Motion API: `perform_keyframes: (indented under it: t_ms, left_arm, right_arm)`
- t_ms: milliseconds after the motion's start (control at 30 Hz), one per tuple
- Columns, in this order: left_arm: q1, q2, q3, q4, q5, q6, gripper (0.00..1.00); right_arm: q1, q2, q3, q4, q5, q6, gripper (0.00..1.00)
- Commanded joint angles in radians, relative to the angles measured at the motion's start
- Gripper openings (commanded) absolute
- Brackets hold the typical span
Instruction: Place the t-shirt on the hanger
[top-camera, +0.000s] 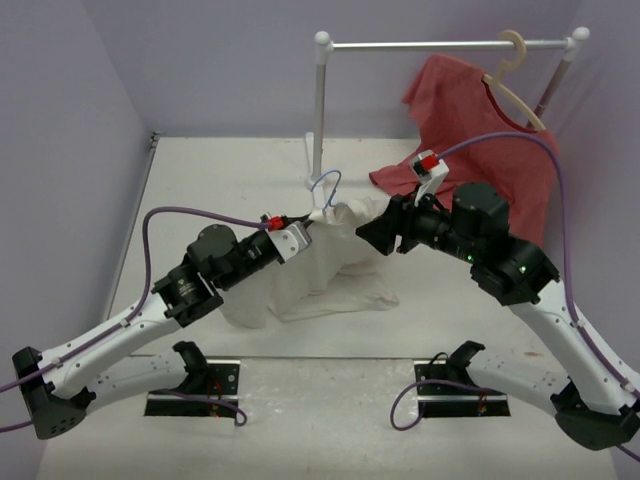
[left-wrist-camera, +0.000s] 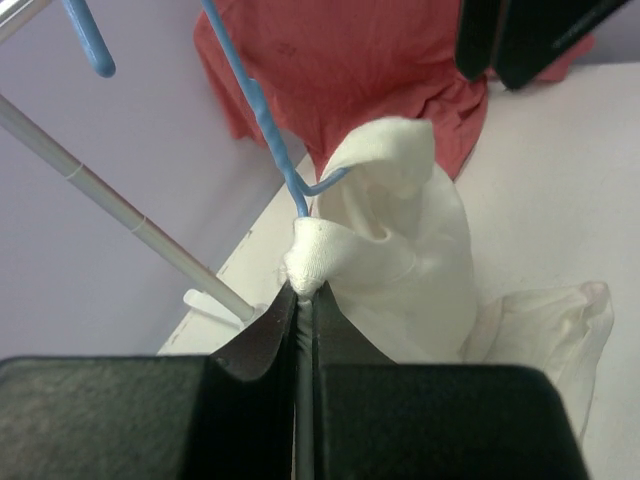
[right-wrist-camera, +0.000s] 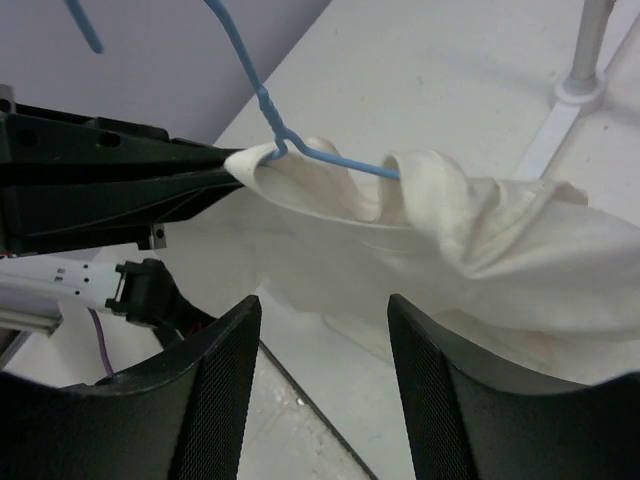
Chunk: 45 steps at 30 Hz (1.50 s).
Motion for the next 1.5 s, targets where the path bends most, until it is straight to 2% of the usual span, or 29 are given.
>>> perform_keyframes:
  t_ms: [0,333,500,767,800,867,1000,1100,1200,1300,1467]
  left_arm:
    - [0.013,-0.011,0.018,0.128,0.085,-0.043,0.0]
    - [0.021,0.007,0.007,0.16,0.151,-0.079,0.0]
    - [0.021,0.034,0.015,0.147,0.146,-0.083,0.0]
    - [0.021,0.069,0.036,0.119,0.172,-0.08,0.0]
    - [0.021,0.077,0.043,0.105,0.172,-0.08,0.0]
    - [0.021,0.087,0.05,0.094,0.175,-0.081,0.0]
    - [0.021,0.082,0.053,0.097,0.174,-0.086,0.0]
    - [0.021,0.074,0.064,0.086,0.148,-0.089,0.0]
    - [0.021,0.064,0.08,0.057,0.05,-0.095,0.0]
    - [0.022,0.03,0.08,-0.001,-0.143,-0.109,0.0]
    - [0.024,-0.012,0.054,-0.021,-0.221,-0.152,0.01]
  right_arm:
    - [0.006,0.031,0.107,0.004,0.109,-0.106,0.58]
    - [0.011,0.166,0.242,0.03,0.09,-0.149,0.6]
    - [0.065,0.193,0.279,0.068,0.136,-0.148,0.6]
    - [0.077,0.236,0.314,0.115,0.166,-0.134,0.55]
    - [0.08,0.239,0.309,0.129,0.166,-0.13,0.53]
    - [0.083,0.235,0.297,0.154,0.169,-0.118,0.42]
    - [0.083,0.236,0.284,0.172,0.194,-0.112,0.0]
    - [0.082,0.21,0.246,0.203,0.236,-0.113,0.0]
    - [0.083,0.175,0.229,0.206,0.324,-0.131,0.0]
    - [0.082,0.122,0.218,0.208,0.409,-0.164,0.0]
    - [0.083,0.069,0.197,0.244,0.465,-0.164,0.0]
